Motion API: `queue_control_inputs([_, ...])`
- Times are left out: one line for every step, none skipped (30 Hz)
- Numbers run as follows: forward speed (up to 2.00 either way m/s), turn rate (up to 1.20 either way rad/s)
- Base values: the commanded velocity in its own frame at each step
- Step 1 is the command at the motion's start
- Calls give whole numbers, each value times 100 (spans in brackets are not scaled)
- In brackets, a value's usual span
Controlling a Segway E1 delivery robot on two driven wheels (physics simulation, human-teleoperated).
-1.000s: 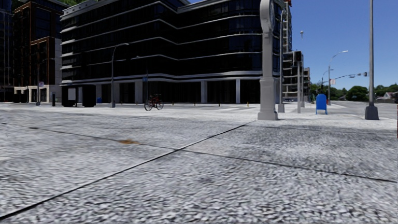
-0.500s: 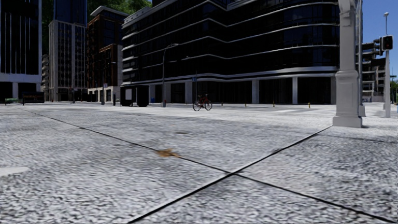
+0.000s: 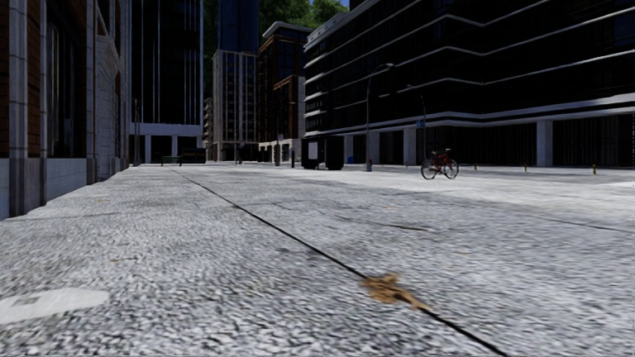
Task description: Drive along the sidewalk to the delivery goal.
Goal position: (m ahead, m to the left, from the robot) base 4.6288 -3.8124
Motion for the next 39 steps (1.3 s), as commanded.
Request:
queue_control_inputs([200, 7])
queue_control_inputs([200, 7])
queue_control_inputs([200, 4])
queue_control_inputs([200, 1])
queue_control_inputs([200, 0])
queue_control_inputs([200, 0])
queue_control_inputs([200, 0])
queue_control_inputs([200, 0])
queue_control_inputs([200, 0])
queue_control_inputs([200, 0])
queue_control_inputs([200, 0])
queue_control_inputs([200, 0])
queue_control_inputs([200, 0])
queue_control_inputs([200, 0])
queue_control_inputs([200, 0])
queue_control_inputs([200, 0])
queue_control_inputs([200, 0])
queue_control_inputs([200, 0])
queue_control_inputs([200, 0])
queue_control_inputs([200, 0])
queue_control_inputs([200, 0])
queue_control_inputs([200, 0])
queue_control_inputs([200, 0])
queue_control_inputs([200, 0])
queue_control_inputs([192, 0])
queue_control_inputs([184, -58])
queue_control_inputs([179, -107])
queue_control_inputs([178, -120])
queue_control_inputs([178, -120])
queue_control_inputs([178, -120])
queue_control_inputs([178, -120])
queue_control_inputs([177, -120])
queue_control_inputs([177, -120])
queue_control_inputs([177, -120])
queue_control_inputs([177, -120])
queue_control_inputs([177, -120])
queue_control_inputs([177, -119])
queue_control_inputs([177, -108])
queue_control_inputs([177, -108])
